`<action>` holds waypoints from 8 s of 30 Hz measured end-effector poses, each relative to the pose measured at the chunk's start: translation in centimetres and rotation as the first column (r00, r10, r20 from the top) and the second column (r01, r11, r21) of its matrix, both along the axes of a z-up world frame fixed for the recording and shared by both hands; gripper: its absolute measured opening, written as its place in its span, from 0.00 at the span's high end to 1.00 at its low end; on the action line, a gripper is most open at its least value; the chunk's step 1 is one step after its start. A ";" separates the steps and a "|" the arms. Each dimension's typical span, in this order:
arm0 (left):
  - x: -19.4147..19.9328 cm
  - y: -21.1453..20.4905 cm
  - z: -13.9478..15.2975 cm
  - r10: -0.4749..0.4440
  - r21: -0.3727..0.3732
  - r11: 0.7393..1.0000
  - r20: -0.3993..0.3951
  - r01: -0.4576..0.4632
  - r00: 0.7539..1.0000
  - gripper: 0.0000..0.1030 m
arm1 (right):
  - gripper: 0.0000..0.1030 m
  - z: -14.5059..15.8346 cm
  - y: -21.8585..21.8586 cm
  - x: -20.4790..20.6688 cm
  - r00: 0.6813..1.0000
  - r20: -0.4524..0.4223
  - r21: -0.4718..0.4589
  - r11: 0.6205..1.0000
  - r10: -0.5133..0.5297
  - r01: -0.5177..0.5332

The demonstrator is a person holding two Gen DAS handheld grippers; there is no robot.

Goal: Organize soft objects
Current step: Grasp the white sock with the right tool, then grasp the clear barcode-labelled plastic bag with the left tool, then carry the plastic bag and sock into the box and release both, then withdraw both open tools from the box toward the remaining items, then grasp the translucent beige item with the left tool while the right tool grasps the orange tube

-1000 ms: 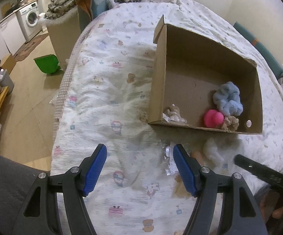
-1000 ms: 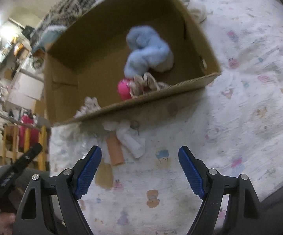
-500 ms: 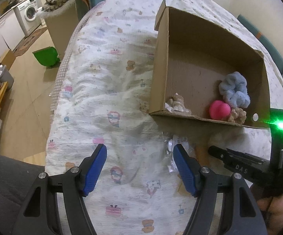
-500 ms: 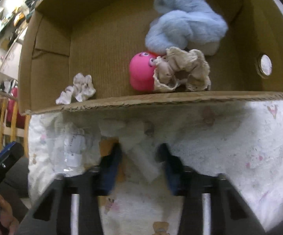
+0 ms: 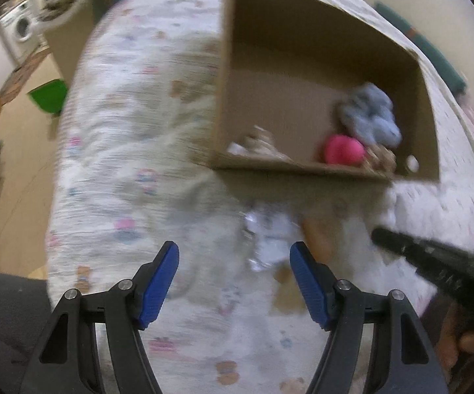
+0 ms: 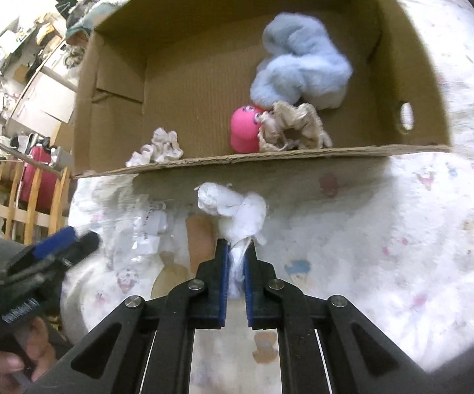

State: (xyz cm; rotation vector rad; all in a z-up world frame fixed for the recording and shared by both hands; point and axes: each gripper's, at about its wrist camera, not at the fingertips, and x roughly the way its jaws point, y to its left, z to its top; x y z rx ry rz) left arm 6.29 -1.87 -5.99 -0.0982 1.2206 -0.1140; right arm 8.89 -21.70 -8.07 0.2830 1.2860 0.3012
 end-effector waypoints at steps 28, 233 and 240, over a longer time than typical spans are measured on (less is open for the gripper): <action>2.8 -1.2 -3.8 0.007 0.085 0.996 -0.058 -0.002 0.998 0.91 | 0.90 0.9 -2.2 -1.2 0.998 0.018 0.037 0.997 -0.064 0.063; 0.5 2.5 -1.7 0.071 0.129 0.990 -0.051 -0.064 0.996 0.91 | 0.38 -3.5 6.1 1.5 0.995 -0.019 -0.094 0.991 0.095 -0.096; 1.0 1.7 -2.7 0.074 0.149 0.987 -0.056 -0.065 0.996 0.91 | 0.66 -4.8 7.3 1.9 0.992 -0.023 -0.218 0.968 0.122 -0.124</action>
